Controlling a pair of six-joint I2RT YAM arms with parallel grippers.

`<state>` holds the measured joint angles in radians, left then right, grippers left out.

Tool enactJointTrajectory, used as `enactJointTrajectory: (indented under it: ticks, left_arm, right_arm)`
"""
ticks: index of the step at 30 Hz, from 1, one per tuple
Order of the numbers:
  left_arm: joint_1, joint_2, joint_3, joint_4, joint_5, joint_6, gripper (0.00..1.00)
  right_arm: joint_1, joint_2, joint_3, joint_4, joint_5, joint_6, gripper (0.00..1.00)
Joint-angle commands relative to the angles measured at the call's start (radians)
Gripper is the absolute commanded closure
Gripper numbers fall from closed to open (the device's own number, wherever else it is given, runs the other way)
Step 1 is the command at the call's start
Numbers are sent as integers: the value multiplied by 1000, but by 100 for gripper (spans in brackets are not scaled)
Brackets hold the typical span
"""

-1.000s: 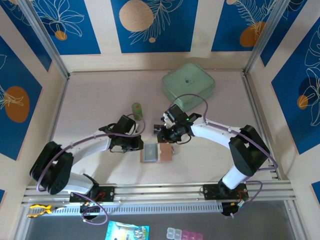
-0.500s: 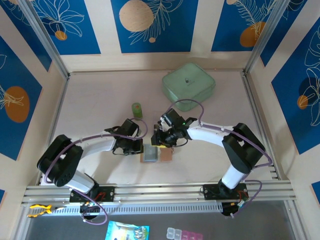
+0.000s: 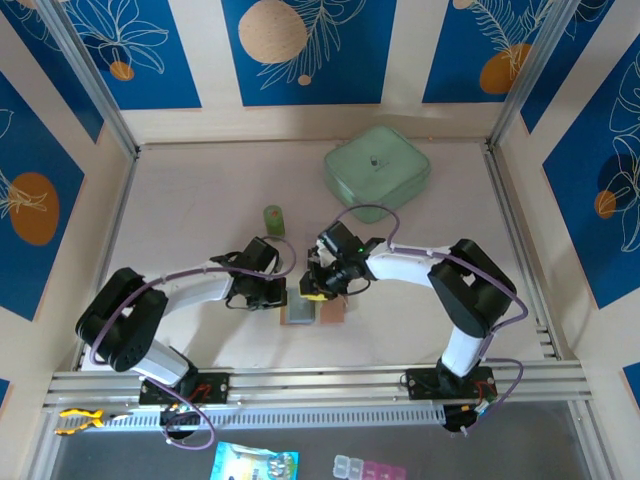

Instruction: Take the credit cards out of the card holder

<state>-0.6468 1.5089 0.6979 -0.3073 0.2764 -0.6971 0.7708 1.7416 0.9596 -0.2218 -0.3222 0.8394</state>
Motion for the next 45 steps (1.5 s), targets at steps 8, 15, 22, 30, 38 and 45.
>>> enactJointTrajectory:
  ticks: [8,15,22,30,38,45]
  left_arm:
    - [-6,48,2,-53,-65,38,98]
    - [-7,53,4,-73,-82,50,98]
    - [-5,46,14,-85,-89,52,98]
    - [-6,-3,36,-116,-97,53,98]
    - [-8,-118,53,-128,-57,34,88]
    - [-27,-171,9,14,82,-76,71]
  right_arm:
    - [23,23,-31,-22,-3,1,74]
    - [27,-9,-49,-61,63,-13,74]
    - [24,-14,-62,-37,57,-4,75]
    - [22,-37,-85,-23,57,7,76]
    - [21,-35,-100,2,54,18,77]
    - [21,-22,-113,24,47,27,78]
